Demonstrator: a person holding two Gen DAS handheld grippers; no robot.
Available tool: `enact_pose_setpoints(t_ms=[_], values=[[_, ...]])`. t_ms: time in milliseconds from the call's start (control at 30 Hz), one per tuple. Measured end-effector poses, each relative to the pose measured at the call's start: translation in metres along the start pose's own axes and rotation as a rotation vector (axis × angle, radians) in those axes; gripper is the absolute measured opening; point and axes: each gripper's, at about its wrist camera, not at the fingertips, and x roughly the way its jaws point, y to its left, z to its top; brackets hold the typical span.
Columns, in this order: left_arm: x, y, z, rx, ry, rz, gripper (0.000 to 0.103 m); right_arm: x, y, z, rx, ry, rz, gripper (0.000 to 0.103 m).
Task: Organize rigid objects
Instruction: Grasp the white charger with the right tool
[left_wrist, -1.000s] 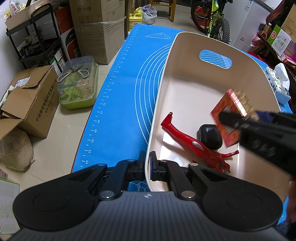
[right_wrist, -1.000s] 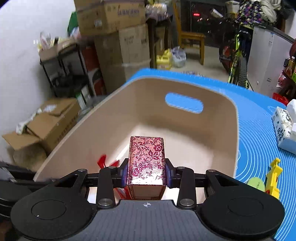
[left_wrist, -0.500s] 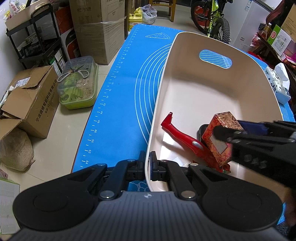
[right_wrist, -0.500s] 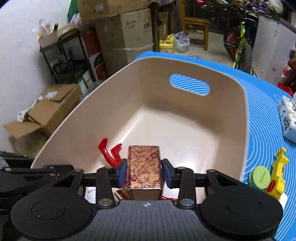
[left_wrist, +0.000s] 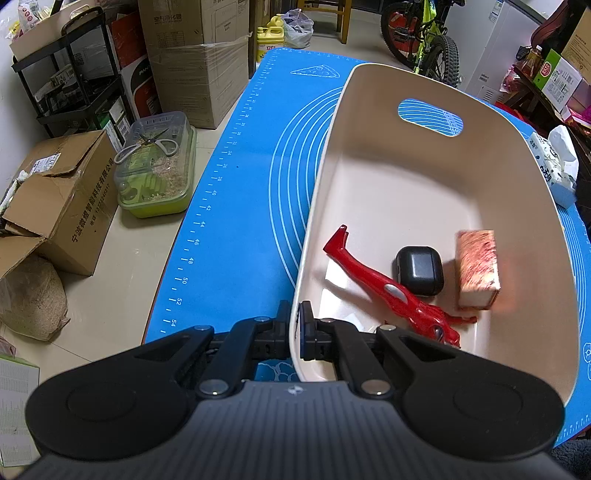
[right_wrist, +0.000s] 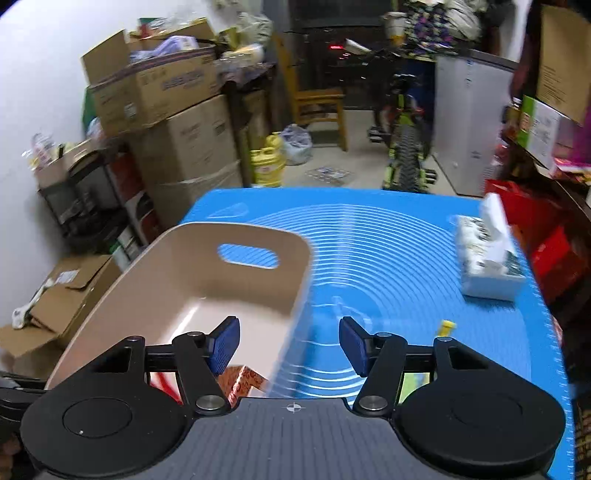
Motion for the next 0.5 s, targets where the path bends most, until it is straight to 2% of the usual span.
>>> enact_pose_setpoints(t_ms=[200,400,500], values=[[0.0,0.0,0.0,0.0,0.0,0.0,0.006,0.003,-0.046,-0.009,0.034,0.014,-0.114,0.067],[0.0,0.0,0.0,0.0,0.0,0.0,0.006,0.025,-0.085,-0.044,0.071,0.102,-0.215,0.067],[0.0,0.0,0.0,0.0,0.0,0.0,0.006,0.039,-0.1,-0.06,0.107,0.144,-0.234,0.067]])
